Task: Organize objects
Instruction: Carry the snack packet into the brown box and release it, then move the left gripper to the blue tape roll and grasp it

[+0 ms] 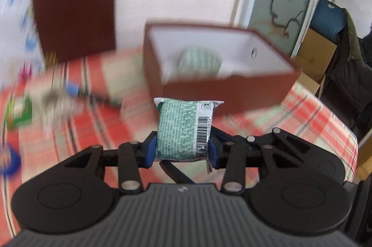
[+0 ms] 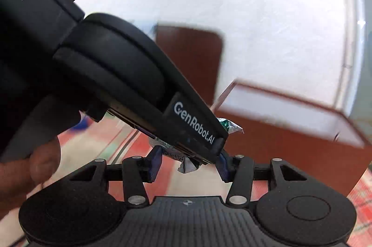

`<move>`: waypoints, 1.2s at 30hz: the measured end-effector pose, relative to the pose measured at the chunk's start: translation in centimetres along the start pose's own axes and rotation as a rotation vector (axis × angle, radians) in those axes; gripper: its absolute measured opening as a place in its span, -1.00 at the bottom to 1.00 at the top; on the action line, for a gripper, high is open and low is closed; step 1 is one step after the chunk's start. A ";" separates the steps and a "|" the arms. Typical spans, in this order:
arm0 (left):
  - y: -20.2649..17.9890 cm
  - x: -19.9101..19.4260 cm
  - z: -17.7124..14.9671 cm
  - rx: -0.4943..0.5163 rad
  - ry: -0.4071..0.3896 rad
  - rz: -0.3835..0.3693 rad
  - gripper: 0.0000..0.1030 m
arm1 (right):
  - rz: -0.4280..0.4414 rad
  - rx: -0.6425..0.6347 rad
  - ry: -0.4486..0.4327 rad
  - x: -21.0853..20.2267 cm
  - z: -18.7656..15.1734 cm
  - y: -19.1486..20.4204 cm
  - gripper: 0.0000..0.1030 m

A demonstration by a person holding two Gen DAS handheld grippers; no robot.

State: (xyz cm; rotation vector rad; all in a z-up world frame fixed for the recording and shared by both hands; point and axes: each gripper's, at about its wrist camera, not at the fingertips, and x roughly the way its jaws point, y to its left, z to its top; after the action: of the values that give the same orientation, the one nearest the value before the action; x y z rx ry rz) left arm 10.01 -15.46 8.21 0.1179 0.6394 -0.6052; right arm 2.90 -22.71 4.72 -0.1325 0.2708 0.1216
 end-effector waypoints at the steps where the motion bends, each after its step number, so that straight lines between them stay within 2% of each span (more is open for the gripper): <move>1: -0.5 0.3 1.1 0.028 -0.021 0.004 -0.12 | -0.019 0.008 -0.023 0.5 0.7 -0.9 -0.05; 5: -1.3 2.9 5.9 0.045 -0.057 -0.008 -0.07 | -0.081 0.025 -0.074 3.0 2.9 -4.3 -0.04; 6: -1.4 3.7 6.9 0.036 -0.056 -0.008 0.00 | -0.098 0.025 -0.081 3.9 3.2 -5.1 0.04; 7: -1.5 4.9 7.8 0.030 -0.042 0.001 0.28 | -0.110 0.026 -0.083 4.9 3.3 -5.7 0.13; 8: -1.6 6.2 8.5 0.027 -0.025 0.023 0.45 | -0.131 0.027 -0.045 6.2 3.4 -6.4 0.32; 10: -1.5 7.9 8.9 0.030 0.000 0.072 0.41 | -0.164 0.095 0.010 7.5 3.4 -8.1 0.31; 12: -1.1 7.2 8.4 0.031 -0.018 0.062 0.41 | -0.149 0.181 0.007 6.6 3.0 -9.3 0.31; 15: 1.2 3.4 6.1 -0.015 -0.089 0.013 0.41 | -0.163 0.250 -0.061 3.4 1.8 -8.9 0.35; 16: 2.4 1.8 4.8 -0.038 -0.116 0.023 0.42 | -0.149 0.272 -0.092 2.3 1.3 -8.3 0.39; 18: 5.4 -0.8 1.7 -0.103 -0.125 0.069 0.42 | -0.075 0.280 -0.083 1.2 0.8 -6.7 0.43; 20: 9.4 -2.7 -2.3 -0.183 -0.074 0.160 0.42 | 0.029 0.242 -0.040 1.4 0.4 -4.3 0.40; 21: 11.4 -3.3 -4.2 -0.217 -0.044 0.220 0.42 | 0.089 0.211 -0.001 2.0 0.2 -3.0 0.27; 24: 18.3 -5.4 -9.6 -0.373 0.046 0.418 0.39 | 0.212 0.124 0.117 4.5 0.2 1.0 0.20; 28: 25.3 -9.0 -14.5 -0.550 -0.012 0.591 0.39 | 0.351 0.094 0.208 7.5 0.8 6.6 0.20; 30: 26.9 -9.6 -16.9 -0.535 -0.083 0.658 0.41 | 0.388 0.056 0.225 9.1 1.1 10.3 0.22; 32: 27.6 -10.2 -17.9 -0.559 -0.154 0.635 0.54 | 0.406 0.015 0.250 12.8 2.4 13.6 0.23; 36: 27.6 -9.7 -17.7 -0.523 -0.158 0.608 0.57 | 0.421 -0.064 0.285 17.0 3.2 17.2 0.26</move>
State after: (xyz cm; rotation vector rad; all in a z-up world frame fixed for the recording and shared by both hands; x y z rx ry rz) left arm 10.09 17.05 -2.36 -0.2203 0.5525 0.1475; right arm 17.58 -3.64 1.14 -0.1550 0.5778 0.5323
